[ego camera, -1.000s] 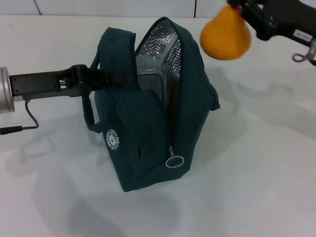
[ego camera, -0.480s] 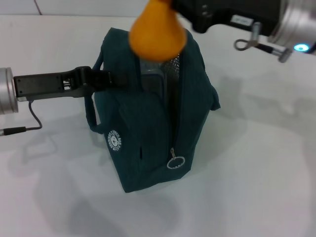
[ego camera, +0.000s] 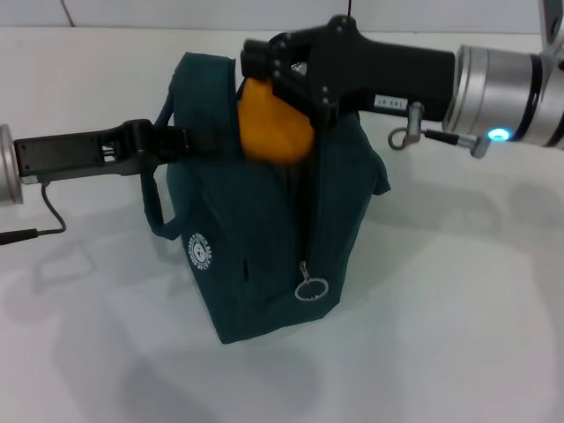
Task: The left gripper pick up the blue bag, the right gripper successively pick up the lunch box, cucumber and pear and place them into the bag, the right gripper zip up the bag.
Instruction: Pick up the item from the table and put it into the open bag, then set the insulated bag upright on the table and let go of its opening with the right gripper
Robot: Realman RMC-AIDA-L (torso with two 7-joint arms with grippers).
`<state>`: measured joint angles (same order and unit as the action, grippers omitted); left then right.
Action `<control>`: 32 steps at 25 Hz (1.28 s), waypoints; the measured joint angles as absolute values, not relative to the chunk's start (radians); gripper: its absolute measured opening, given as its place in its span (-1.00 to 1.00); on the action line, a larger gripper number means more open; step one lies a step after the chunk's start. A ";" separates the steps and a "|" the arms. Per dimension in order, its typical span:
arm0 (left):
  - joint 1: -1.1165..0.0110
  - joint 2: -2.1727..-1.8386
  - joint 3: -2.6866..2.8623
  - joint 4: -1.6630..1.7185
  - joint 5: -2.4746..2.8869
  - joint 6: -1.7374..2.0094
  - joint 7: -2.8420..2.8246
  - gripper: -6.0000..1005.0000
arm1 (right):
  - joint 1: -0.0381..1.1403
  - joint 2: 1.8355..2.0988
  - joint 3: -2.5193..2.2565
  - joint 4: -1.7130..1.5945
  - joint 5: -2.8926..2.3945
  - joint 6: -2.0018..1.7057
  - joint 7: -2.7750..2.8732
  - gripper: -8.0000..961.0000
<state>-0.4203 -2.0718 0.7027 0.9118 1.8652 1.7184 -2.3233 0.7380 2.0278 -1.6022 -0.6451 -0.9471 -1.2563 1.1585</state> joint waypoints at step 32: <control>-0.414 -2.077 0.686 0.903 1.867 1.718 -2.308 -0.92 | 0.572 1.985 -1.368 -0.533 -1.060 -1.142 1.115 0.07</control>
